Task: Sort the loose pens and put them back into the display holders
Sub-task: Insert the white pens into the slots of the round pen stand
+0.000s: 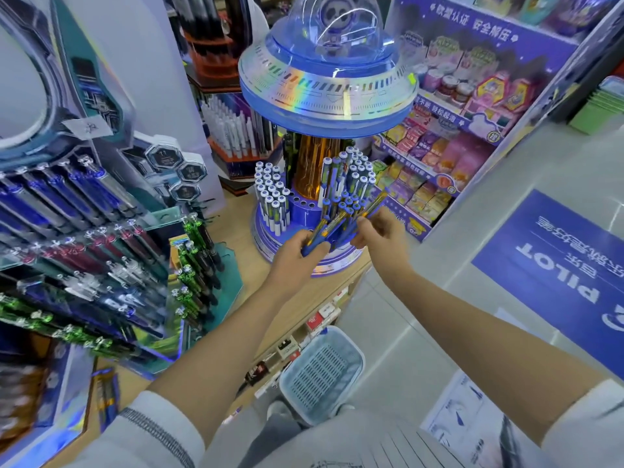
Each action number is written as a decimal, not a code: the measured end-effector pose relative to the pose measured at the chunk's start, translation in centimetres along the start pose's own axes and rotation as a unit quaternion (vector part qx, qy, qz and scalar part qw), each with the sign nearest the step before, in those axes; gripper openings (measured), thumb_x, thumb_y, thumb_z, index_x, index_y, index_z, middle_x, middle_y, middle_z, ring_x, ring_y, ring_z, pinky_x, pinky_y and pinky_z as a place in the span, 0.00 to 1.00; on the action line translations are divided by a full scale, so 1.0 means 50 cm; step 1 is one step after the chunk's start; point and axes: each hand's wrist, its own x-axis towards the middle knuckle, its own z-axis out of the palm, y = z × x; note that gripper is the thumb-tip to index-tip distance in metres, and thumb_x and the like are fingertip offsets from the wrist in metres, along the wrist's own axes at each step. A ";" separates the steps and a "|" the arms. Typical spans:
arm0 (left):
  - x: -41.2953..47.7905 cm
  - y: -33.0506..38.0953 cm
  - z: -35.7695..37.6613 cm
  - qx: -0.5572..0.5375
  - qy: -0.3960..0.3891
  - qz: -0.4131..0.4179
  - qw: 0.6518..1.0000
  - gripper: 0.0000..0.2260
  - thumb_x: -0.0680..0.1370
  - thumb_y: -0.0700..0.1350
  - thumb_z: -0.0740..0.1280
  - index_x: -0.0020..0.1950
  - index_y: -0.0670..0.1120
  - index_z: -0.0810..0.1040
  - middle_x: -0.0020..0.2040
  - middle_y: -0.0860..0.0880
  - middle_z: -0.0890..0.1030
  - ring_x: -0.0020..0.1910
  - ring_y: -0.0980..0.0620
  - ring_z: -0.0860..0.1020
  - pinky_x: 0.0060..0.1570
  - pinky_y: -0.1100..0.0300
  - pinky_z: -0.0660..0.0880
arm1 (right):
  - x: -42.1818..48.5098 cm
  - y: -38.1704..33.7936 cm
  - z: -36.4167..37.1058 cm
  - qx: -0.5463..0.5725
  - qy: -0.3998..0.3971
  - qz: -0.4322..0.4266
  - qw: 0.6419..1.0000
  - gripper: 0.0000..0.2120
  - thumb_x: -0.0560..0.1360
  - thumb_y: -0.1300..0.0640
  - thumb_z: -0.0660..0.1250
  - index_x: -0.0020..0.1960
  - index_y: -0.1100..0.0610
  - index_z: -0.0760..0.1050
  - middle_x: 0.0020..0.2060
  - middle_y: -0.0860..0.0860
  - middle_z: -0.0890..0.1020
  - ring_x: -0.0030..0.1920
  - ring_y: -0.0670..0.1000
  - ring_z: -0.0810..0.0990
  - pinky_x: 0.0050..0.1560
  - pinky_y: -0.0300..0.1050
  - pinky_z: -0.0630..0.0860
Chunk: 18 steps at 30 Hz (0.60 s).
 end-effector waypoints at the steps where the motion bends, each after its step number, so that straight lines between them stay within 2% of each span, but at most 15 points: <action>1: -0.001 0.004 -0.003 -0.006 0.013 -0.004 1.000 0.10 0.77 0.52 0.67 0.46 0.45 0.77 0.37 0.46 0.75 0.36 0.49 0.73 0.40 0.53 0.69 | 0.000 -0.004 0.002 -0.007 0.023 -0.010 1.000 0.11 0.79 0.63 0.63 0.40 0.51 0.71 0.32 0.53 0.78 0.28 0.42 0.77 0.33 0.33 0.74; 4: -0.002 0.012 -0.014 -0.055 0.027 -0.040 0.997 0.11 0.80 0.51 0.62 0.40 0.47 0.74 0.31 0.57 0.73 0.31 0.60 0.71 0.37 0.59 0.65 | 0.006 0.006 0.002 -0.073 0.064 -0.024 0.995 0.10 0.78 0.59 0.66 0.39 0.49 0.71 0.32 0.50 0.80 0.32 0.49 0.81 0.35 0.46 0.78; 7: 0.008 0.003 -0.023 -0.084 0.020 -0.054 0.995 0.09 0.81 0.47 0.61 0.41 0.46 0.70 0.34 0.51 0.69 0.32 0.55 0.67 0.37 0.57 0.63 | 0.007 0.025 0.002 -0.131 0.055 -0.013 0.990 0.04 0.77 0.55 0.68 0.44 0.53 0.75 0.37 0.50 0.82 0.37 0.54 0.82 0.42 0.56 0.80; 9: 0.008 0.002 -0.025 -0.093 0.000 -0.051 0.994 0.09 0.81 0.47 0.61 0.42 0.46 0.70 0.35 0.49 0.67 0.32 0.54 0.65 0.36 0.57 0.63 | 0.006 0.028 0.006 -0.178 0.049 -0.017 0.983 0.06 0.77 0.53 0.68 0.45 0.55 0.77 0.37 0.50 0.83 0.37 0.53 0.82 0.42 0.55 0.80; 14: 0.010 0.008 -0.034 -0.126 -0.013 -0.039 0.991 0.10 0.81 0.48 0.63 0.48 0.41 0.73 0.38 0.49 0.71 0.36 0.59 0.71 0.40 0.66 0.68 | 0.013 0.027 0.018 -0.251 0.048 0.000 0.967 0.08 0.77 0.52 0.68 0.41 0.53 0.75 0.38 0.51 0.83 0.37 0.50 0.82 0.39 0.45 0.76; 16: 0.014 0.006 -0.038 -0.144 -0.016 -0.043 0.989 0.13 0.79 0.49 0.65 0.49 0.39 0.74 0.41 0.46 0.72 0.42 0.55 0.73 0.46 0.62 0.68 | 0.019 0.027 0.022 -0.262 0.049 0.007 0.964 0.09 0.77 0.52 0.69 0.40 0.53 0.74 0.38 0.50 0.83 0.38 0.49 0.82 0.37 0.42 0.74; 18: 0.018 0.006 -0.039 -0.155 -0.017 -0.050 0.986 0.12 0.78 0.51 0.67 0.48 0.41 0.76 0.42 0.45 0.72 0.43 0.52 0.73 0.47 0.59 0.69 | 0.021 0.023 0.025 -0.269 0.054 0.007 0.962 0.08 0.76 0.51 0.69 0.41 0.53 0.75 0.38 0.49 0.83 0.38 0.48 0.82 0.35 0.39 0.73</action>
